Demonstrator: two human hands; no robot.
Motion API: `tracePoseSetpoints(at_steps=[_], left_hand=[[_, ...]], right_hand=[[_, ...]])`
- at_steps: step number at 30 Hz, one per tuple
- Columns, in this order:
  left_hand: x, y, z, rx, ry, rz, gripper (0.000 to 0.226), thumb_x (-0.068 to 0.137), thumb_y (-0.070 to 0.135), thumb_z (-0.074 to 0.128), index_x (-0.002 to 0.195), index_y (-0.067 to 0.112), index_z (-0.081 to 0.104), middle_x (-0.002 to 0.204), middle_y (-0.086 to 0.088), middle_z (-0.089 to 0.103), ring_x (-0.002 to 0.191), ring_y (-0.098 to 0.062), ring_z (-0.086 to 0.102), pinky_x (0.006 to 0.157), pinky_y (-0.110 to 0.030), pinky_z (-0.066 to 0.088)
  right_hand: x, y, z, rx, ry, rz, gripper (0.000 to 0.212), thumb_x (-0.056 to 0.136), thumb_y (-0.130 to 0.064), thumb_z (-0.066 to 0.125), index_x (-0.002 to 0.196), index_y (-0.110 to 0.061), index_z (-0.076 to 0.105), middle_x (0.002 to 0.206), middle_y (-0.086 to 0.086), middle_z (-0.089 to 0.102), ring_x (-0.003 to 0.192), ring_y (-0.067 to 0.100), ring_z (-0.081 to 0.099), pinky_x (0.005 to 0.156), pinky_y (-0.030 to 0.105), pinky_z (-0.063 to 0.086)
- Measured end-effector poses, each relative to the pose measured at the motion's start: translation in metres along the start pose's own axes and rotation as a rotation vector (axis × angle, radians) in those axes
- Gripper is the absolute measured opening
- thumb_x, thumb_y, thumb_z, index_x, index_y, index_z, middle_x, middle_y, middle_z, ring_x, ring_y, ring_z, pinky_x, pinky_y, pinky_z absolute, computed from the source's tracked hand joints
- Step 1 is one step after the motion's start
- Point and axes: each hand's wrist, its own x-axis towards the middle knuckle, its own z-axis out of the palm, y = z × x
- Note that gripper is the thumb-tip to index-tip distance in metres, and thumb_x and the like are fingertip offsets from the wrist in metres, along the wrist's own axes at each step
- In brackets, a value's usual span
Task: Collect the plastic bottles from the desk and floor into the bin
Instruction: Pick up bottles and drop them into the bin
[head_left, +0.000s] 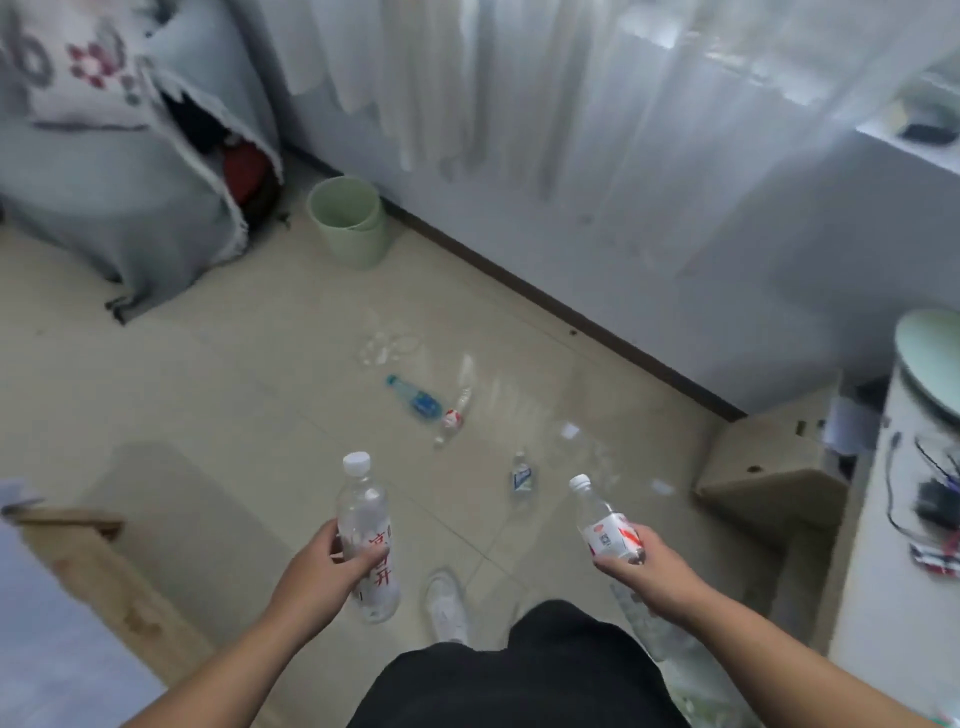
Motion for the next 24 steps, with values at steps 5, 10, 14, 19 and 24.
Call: tracePoseSetpoints(at_steps=[5, 10, 14, 19, 24], left_hand=[[0.004, -0.021, -0.027, -0.125, 0.101, -0.103, 0.032, 0.075, 0.06, 0.076, 0.102, 0.049, 0.06, 0.093, 0.03, 0.073, 0.087, 0.006, 0.069, 0.071, -0.026, 0.051], [0.013, -0.025, -0.044, -0.174, 0.207, -0.191, 0.026, 0.081, 0.052, 0.077, 0.099, 0.047, 0.059, 0.094, 0.015, 0.075, 0.08, 0.001, 0.069, 0.072, -0.032, 0.054], [0.018, -0.022, -0.063, -0.204, 0.277, -0.257, 0.027, 0.082, 0.051, 0.077, 0.102, 0.044, 0.06, 0.092, 0.018, 0.075, 0.083, -0.006, 0.072, 0.081, -0.04, 0.058], [0.018, -0.023, -0.086, -0.184, 0.25, -0.316, 0.041, 0.082, 0.055, 0.074, 0.117, 0.043, 0.054, 0.104, 0.018, 0.071, 0.095, -0.002, 0.068, 0.079, -0.033, 0.058], [0.036, -0.034, -0.127, -0.201, 0.27, -0.416, 0.051, 0.085, 0.051, 0.074, 0.128, 0.035, 0.051, 0.116, 0.01, 0.069, 0.107, -0.019, 0.068, 0.089, -0.041, 0.057]], right_hand=[[0.033, -0.047, 0.012, -0.14, -0.06, -0.019, 0.053, 0.076, -0.053, 0.078, 0.119, -0.037, 0.052, 0.098, -0.008, 0.072, 0.079, 0.007, 0.07, 0.06, 0.019, 0.048], [0.083, -0.092, 0.015, -0.267, -0.146, -0.014, 0.064, 0.067, -0.063, 0.077, 0.121, -0.042, 0.05, 0.096, -0.01, 0.072, 0.07, 0.003, 0.068, 0.054, 0.016, 0.045], [0.126, -0.142, 0.027, -0.354, -0.225, -0.05, 0.069, 0.066, -0.065, 0.075, 0.123, -0.036, 0.051, 0.097, -0.006, 0.071, 0.072, 0.008, 0.068, 0.054, 0.019, 0.045], [0.162, -0.24, 0.055, -0.396, -0.303, -0.166, 0.056, 0.074, -0.06, 0.076, 0.118, -0.033, 0.055, 0.099, -0.005, 0.07, 0.082, 0.014, 0.069, 0.063, 0.027, 0.052], [0.188, -0.354, 0.093, -0.338, -0.32, -0.279, 0.044, 0.08, -0.048, 0.078, 0.115, -0.03, 0.06, 0.097, 0.001, 0.071, 0.077, 0.017, 0.07, 0.066, 0.03, 0.055]])
